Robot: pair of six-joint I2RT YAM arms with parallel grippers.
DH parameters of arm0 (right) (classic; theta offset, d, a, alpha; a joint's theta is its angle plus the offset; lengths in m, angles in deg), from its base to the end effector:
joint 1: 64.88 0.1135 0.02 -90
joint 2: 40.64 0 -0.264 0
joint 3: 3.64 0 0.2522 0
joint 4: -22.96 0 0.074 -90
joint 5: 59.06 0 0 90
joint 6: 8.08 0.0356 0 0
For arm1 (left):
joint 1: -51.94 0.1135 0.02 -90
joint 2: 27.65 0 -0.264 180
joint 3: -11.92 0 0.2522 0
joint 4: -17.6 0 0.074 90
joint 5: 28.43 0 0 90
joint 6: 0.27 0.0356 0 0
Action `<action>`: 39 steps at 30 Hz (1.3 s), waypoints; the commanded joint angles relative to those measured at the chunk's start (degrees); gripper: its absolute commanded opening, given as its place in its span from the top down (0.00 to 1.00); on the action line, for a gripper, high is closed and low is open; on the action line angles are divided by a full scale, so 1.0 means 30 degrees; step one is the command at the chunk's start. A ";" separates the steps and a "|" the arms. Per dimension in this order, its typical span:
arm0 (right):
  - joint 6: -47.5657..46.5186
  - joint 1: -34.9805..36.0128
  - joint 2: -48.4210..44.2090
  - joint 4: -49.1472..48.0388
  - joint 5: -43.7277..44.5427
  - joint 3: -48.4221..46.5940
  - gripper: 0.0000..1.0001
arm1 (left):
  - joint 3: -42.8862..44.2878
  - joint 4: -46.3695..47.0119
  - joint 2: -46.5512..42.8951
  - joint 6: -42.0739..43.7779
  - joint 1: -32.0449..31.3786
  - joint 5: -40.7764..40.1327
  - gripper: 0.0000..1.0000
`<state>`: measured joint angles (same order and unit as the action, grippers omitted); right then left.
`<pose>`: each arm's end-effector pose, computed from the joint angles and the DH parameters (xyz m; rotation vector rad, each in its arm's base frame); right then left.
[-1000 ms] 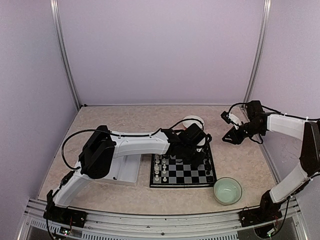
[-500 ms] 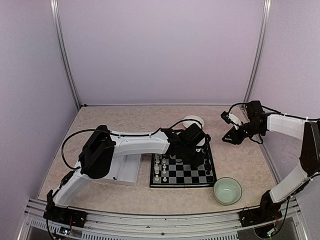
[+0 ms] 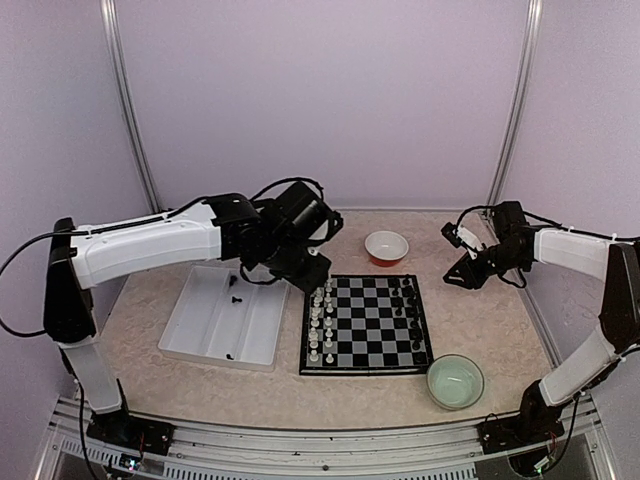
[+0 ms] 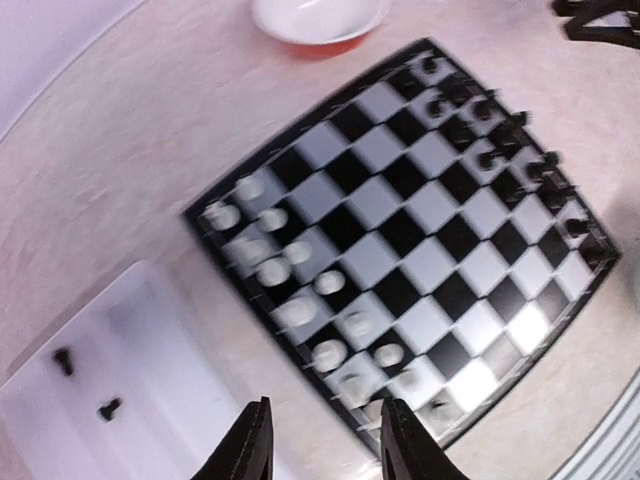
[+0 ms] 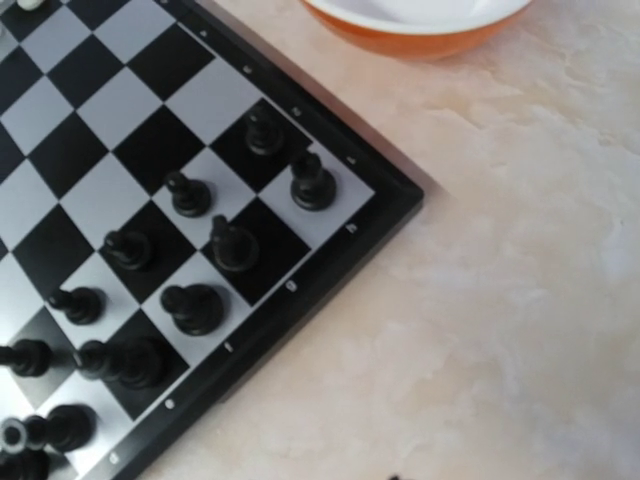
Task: Set up the chess pieces on the board
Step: Place the pawn at e7, then pick up the pawn from the storage box.
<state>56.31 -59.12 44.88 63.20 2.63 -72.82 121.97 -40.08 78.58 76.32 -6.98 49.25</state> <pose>0.2962 0.0468 0.2178 -0.8399 2.3057 0.4813 0.2179 -0.3469 0.2959 0.8849 2.3372 -0.2633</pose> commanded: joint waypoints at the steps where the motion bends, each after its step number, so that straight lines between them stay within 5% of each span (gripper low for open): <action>1: -0.0102 -0.0103 -0.0200 0.0045 -0.0585 0.0083 0.71 | -0.3794 -0.2070 -0.2034 0.3142 0.2795 -0.1728 0.62; 7: -0.0224 -0.0107 -0.0190 0.0094 -0.0998 0.0137 0.71 | -0.6593 -0.0624 -0.3198 0.8357 0.5758 0.0532 0.61; 15: -0.0312 -0.0103 -0.0569 0.0163 -0.1356 0.0312 0.71 | -0.5635 -0.0694 -0.0916 1.1628 0.8325 0.0674 0.60; 39: -0.0458 -0.0103 -0.0095 0.0138 -0.1544 0.0430 0.71 | -0.5192 -0.0197 0.2729 1.3874 1.0244 0.1983 0.65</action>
<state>55.63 -59.12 44.22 63.40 -1.29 -71.75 105.89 -40.95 86.32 117.13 23.25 54.08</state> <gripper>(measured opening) 0.288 0.363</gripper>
